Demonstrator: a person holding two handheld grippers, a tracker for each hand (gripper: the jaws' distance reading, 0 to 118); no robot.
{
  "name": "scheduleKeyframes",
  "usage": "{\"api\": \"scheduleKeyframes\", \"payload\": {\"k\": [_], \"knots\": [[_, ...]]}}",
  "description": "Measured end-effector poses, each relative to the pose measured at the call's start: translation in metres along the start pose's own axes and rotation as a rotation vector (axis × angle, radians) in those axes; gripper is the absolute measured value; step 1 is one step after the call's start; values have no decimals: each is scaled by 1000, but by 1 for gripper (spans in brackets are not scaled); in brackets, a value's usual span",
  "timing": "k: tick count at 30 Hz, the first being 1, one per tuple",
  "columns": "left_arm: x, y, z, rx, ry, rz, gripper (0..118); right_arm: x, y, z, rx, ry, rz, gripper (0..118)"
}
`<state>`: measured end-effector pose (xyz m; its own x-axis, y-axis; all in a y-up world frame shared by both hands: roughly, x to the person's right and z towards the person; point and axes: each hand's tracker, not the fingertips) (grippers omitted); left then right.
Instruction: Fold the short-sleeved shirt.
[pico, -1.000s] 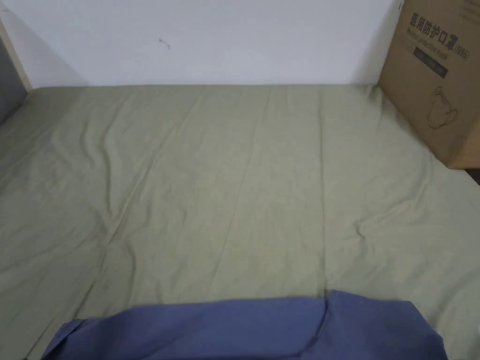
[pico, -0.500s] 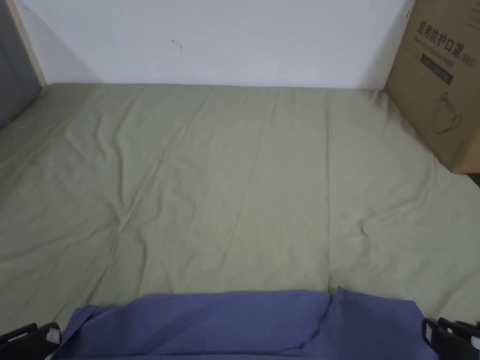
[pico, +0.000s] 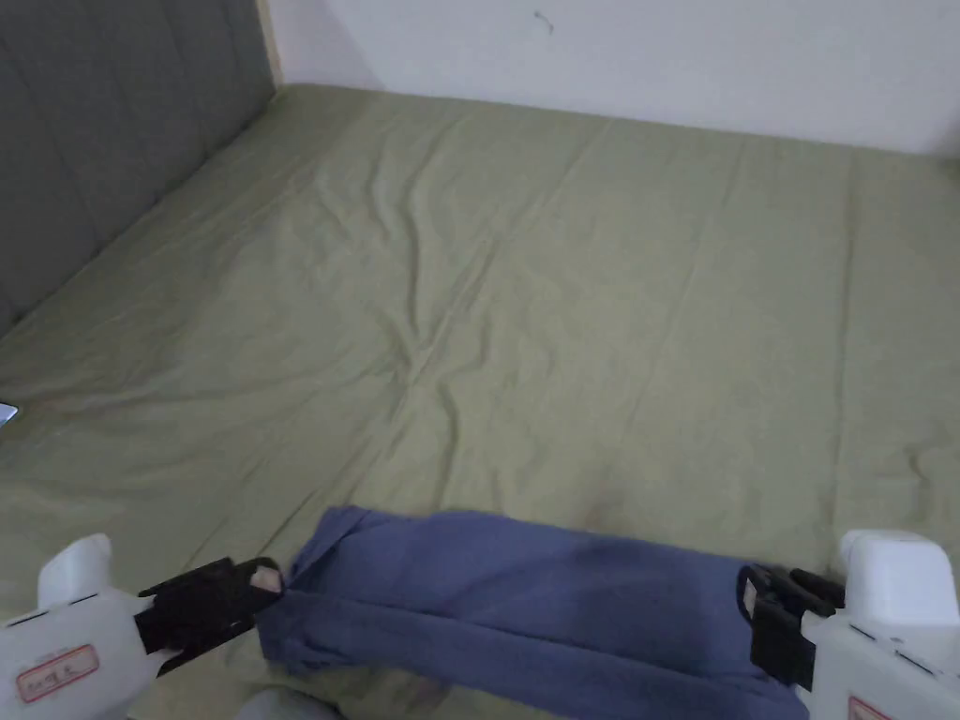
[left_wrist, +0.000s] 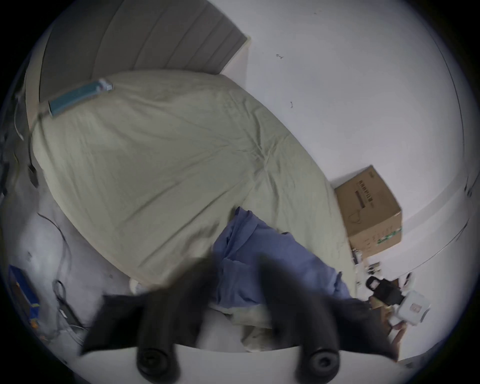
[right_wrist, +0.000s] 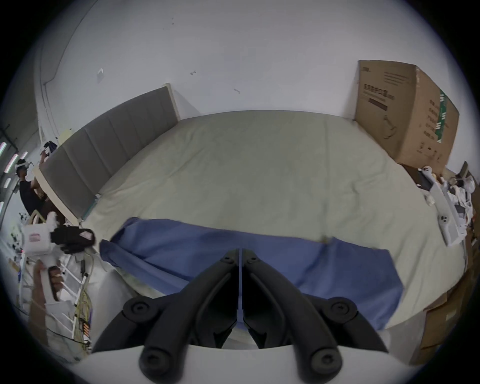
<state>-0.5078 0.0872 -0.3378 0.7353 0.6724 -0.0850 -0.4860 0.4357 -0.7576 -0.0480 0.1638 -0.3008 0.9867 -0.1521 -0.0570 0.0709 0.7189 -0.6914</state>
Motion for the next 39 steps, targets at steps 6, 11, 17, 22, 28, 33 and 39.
{"api": "scheduleKeyframes", "payload": {"k": [6, 11, 17, 22, 28, 33, 39], "knots": [[-24, 7, -46, -100, -28, 80, 103, -22, 4, -14, -43, 33, 53, 4], [-57, 12, -71, -115, -155, 252, 103, -26, 5, -17, -65, 56, 78, 4], [-42, -1, -108, -255, -346, 319, 94, -23, 12, -14, -24, 136, 6, 4], [-46, -10, -118, -269, -271, 439, 15, -17, 18, -4, -8, 149, -28, 4], [-4, 3, -97, -236, -152, 254, 14, -12, 18, 23, 95, 126, 33, 4], [67, 19, -73, -170, -156, 73, 14, -7, 5, 47, 150, 54, 102, 4], [186, 8, -77, -211, -210, -260, 14, 14, -14, 63, 237, -34, 143, 4]]}}
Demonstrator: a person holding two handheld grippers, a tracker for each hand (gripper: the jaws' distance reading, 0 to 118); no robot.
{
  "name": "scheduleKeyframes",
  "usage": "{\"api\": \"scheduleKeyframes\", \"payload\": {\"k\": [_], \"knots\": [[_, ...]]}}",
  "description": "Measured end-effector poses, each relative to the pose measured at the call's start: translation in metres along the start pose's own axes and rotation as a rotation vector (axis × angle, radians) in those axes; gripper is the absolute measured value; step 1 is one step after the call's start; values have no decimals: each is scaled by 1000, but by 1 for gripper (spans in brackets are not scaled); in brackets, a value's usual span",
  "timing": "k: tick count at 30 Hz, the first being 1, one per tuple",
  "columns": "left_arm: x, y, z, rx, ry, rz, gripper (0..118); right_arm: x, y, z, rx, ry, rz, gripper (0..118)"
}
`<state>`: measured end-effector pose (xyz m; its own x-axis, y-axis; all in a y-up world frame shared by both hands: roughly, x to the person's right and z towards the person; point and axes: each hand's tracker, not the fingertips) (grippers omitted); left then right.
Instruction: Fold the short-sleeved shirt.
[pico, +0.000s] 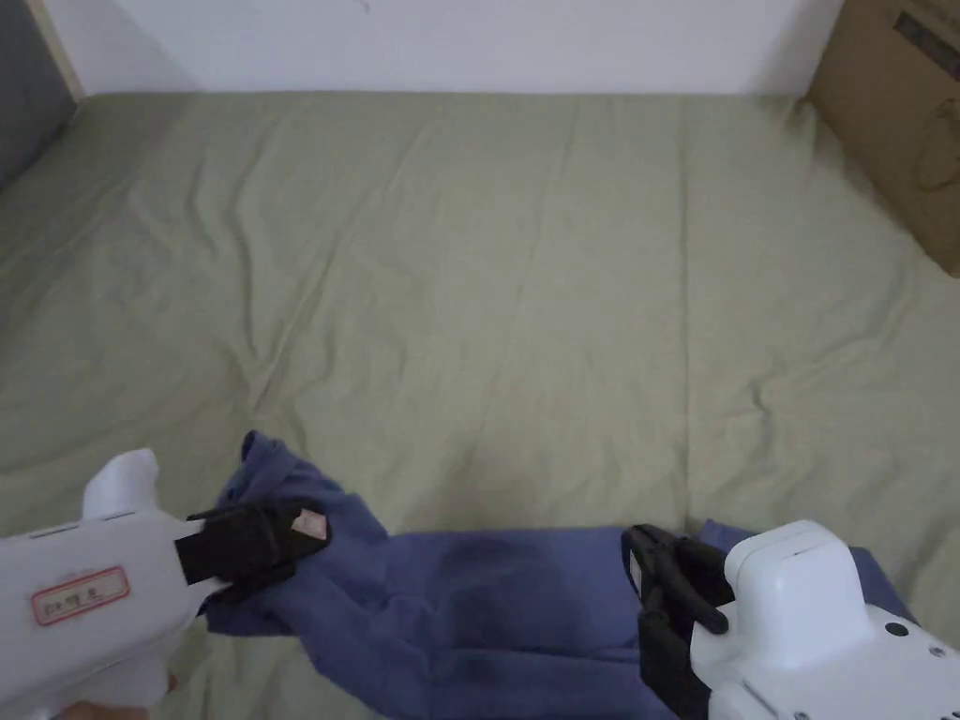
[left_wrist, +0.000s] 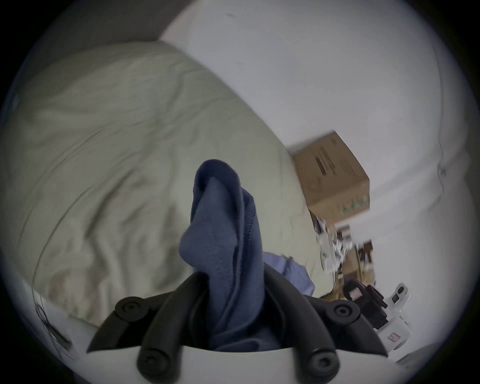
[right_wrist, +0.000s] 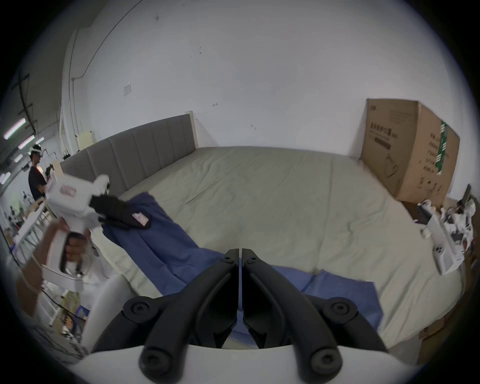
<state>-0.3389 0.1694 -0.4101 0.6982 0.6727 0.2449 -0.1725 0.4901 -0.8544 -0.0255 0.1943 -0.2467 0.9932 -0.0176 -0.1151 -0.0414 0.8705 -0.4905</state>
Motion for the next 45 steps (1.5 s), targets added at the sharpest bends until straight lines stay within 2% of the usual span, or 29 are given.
{"api": "scheduleKeyframes", "payload": {"k": [4, 6, 9, 11, 12, 13, 14, 15, 20, 22, 24, 25, 26, 28, 29, 39, 41, 45], "knots": [[57, -12, -52, -119, -108, -144, 14, 19, -10, 10, 16, -25, -30, 4], [81, -26, -89, -213, -126, -212, 14, 28, -14, 19, 58, -82, -37, 4], [97, -52, -136, -310, -118, -234, 14, 42, -18, 30, 71, -133, -38, 4], [103, -69, -165, -358, -91, -219, 14, 53, -24, 37, 72, -168, -67, 4], [104, -75, -177, -371, -88, -224, 19, 60, -27, 38, 62, -172, -96, 4], [105, -80, -186, -397, -83, -210, 41, 66, -31, 39, 50, -183, -123, 4], [105, -85, -194, -445, -108, -211, 92, 71, -35, 40, 45, -195, -141, 4], [109, -89, -199, -490, -124, -212, 111, 76, -38, 40, 37, -203, -150, 4], [112, -77, -173, -408, -101, -199, 113, 91, -48, 44, 16, -236, -179, 4], [102, -63, -158, -344, -100, -143, 113, 95, -51, 44, 11, -243, -193, 4], [90, -49, -144, -262, -66, -85, 112, 98, -54, 43, 5, -245, -215, 4], [83, -45, -142, -226, -39, -73, 107, 99, -55, 43, 4, -243, -230, 4], [77, -41, -140, -199, -3, -66, 88, 100, -57, 43, 1, -245, -244, 4], [72, -40, -143, -207, 43, -79, 16, 101, -58, 41, -9, -252, -254, 4], [71, -45, -152, -222, 65, -73, 9, 101, -60, 41, -11, -254, -255, 4], [109, -124, -232, -546, -37, -143, 7, 110, -69, 41, -49, -264, -289, 4], [126, -134, -241, -564, -23, -177, 7, 110, -70, 42, -55, -270, -291, 4], [140, -126, -235, -556, -155, -170, 7, 110, -71, 43, -62, -271, -291, 4]]}}
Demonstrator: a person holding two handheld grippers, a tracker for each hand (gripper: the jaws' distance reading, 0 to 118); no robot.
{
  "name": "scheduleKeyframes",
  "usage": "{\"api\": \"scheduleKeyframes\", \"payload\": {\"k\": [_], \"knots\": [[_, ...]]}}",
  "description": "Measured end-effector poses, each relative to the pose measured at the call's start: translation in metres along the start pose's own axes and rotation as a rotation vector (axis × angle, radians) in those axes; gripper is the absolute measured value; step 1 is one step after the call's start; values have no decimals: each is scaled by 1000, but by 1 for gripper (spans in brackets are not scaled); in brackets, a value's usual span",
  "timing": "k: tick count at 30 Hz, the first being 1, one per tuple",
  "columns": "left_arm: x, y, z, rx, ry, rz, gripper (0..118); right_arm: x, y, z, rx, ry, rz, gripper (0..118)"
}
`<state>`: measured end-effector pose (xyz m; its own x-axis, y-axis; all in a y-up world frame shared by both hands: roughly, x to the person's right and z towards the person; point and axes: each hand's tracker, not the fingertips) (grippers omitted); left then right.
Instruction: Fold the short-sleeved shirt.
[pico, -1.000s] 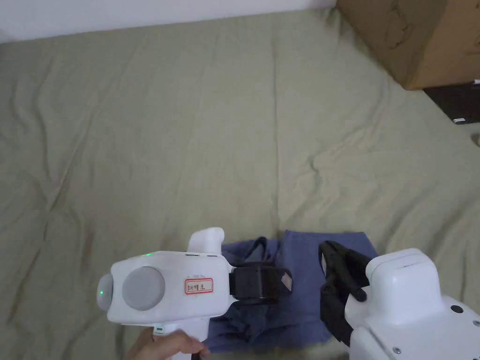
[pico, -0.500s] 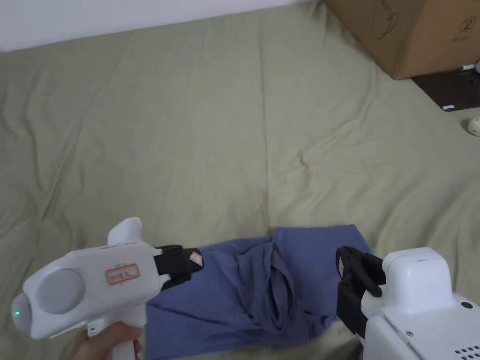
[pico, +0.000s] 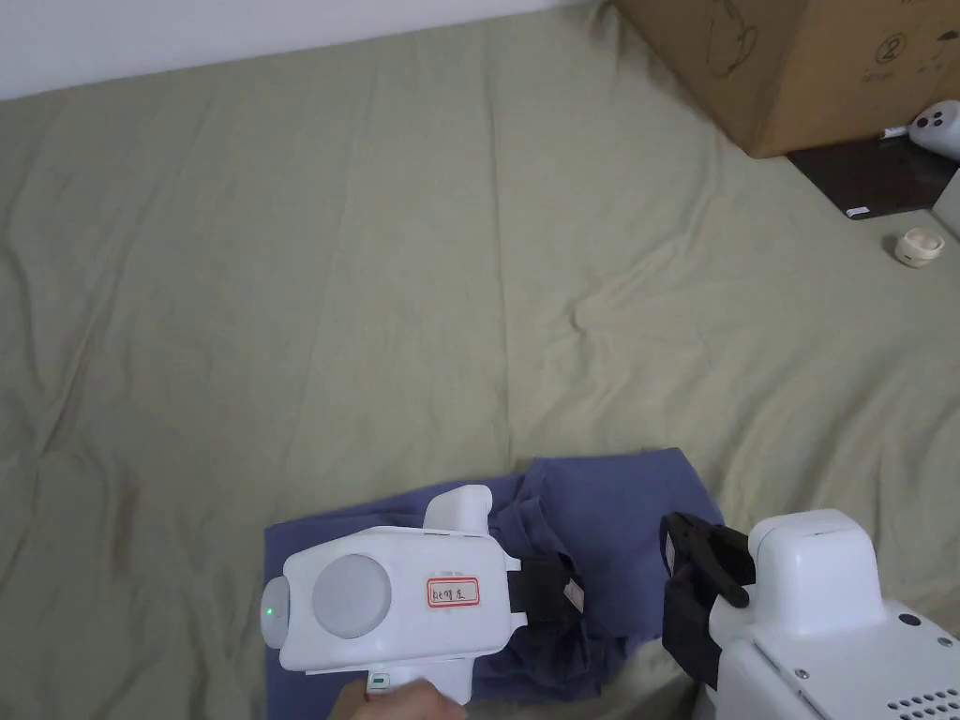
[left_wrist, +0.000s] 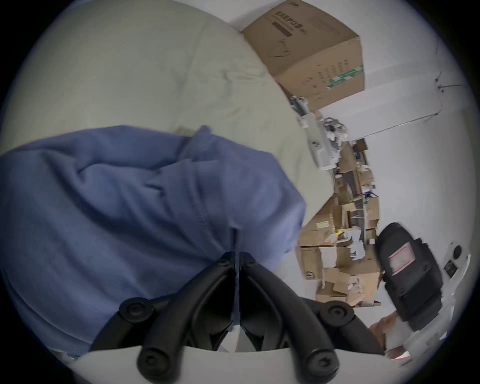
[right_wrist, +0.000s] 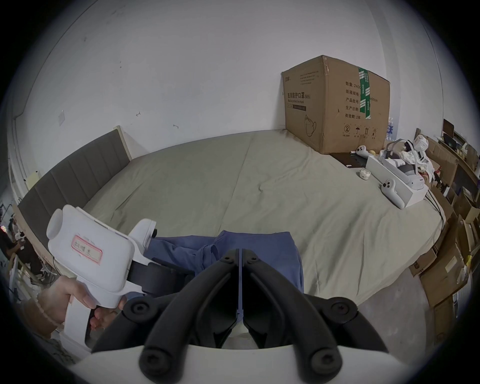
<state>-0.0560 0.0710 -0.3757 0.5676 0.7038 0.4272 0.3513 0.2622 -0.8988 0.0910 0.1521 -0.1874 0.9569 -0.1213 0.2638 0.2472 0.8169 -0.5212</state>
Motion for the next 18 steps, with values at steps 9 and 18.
{"api": "scheduleKeyframes", "payload": {"k": [9, 18], "knots": [[-75, -21, 120, 193, -47, 160, 91, -13, 7, 2, 7, 14, 21, 4], [-183, -52, 168, 256, -27, 386, 100, -43, 20, -7, -10, 54, 56, 4]]}}
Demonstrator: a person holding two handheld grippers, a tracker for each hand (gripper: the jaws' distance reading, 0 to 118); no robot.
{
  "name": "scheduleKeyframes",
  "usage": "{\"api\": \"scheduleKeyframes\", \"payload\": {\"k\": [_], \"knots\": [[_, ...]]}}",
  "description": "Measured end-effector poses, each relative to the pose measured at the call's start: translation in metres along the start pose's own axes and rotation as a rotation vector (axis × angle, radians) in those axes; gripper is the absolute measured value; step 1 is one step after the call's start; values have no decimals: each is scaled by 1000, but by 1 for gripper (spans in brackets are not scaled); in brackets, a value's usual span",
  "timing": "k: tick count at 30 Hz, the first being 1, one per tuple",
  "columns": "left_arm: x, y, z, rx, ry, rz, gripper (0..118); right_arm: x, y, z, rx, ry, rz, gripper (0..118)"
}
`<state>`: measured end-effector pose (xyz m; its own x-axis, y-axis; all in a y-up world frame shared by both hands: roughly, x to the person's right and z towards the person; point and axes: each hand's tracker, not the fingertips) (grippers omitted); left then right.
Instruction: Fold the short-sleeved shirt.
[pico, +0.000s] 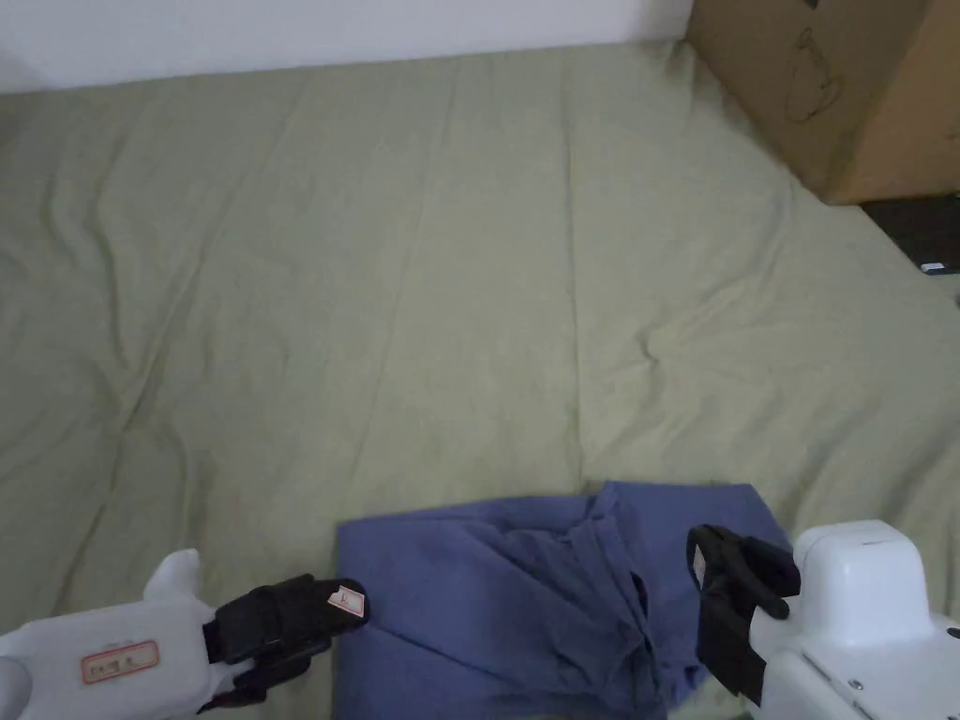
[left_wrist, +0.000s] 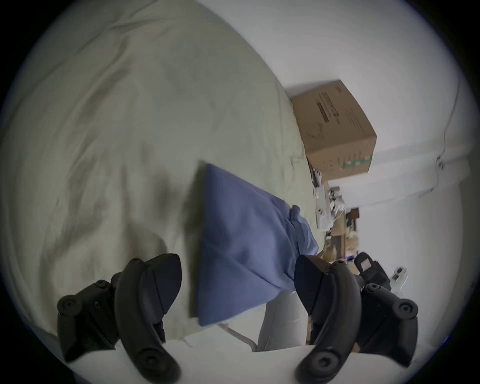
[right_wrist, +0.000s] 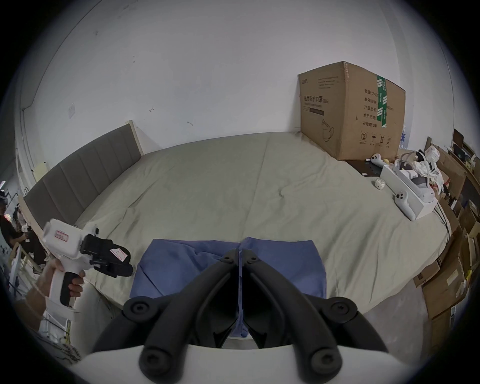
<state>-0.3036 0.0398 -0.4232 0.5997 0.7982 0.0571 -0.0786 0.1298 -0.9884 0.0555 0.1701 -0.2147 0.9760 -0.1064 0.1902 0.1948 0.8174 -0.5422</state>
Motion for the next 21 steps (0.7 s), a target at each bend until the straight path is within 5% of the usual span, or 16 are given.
{"api": "scheduleKeyframes", "payload": {"k": [8, 9, 11, 12, 14, 21], "knots": [[-25, 20, -48, -68, -221, 76, 97, -28, 11, -8, -28, -1, 5, 4], [-25, 21, -54, -80, -242, 73, 82, -30, 11, -10, -30, -1, 1, 4], [-26, 23, -64, -121, -141, 47, 14, -35, 13, -13, -37, 3, -2, 4], [-29, 20, -69, -135, -70, 57, 14, -38, 14, -14, -39, 3, 0, 4], [-37, 20, -61, -117, -211, 83, 14, -43, 15, -15, -40, 3, 12, 4], [-37, 34, 6, -81, -116, 3, 14, -46, 13, -21, -38, 18, -6, 4]]}}
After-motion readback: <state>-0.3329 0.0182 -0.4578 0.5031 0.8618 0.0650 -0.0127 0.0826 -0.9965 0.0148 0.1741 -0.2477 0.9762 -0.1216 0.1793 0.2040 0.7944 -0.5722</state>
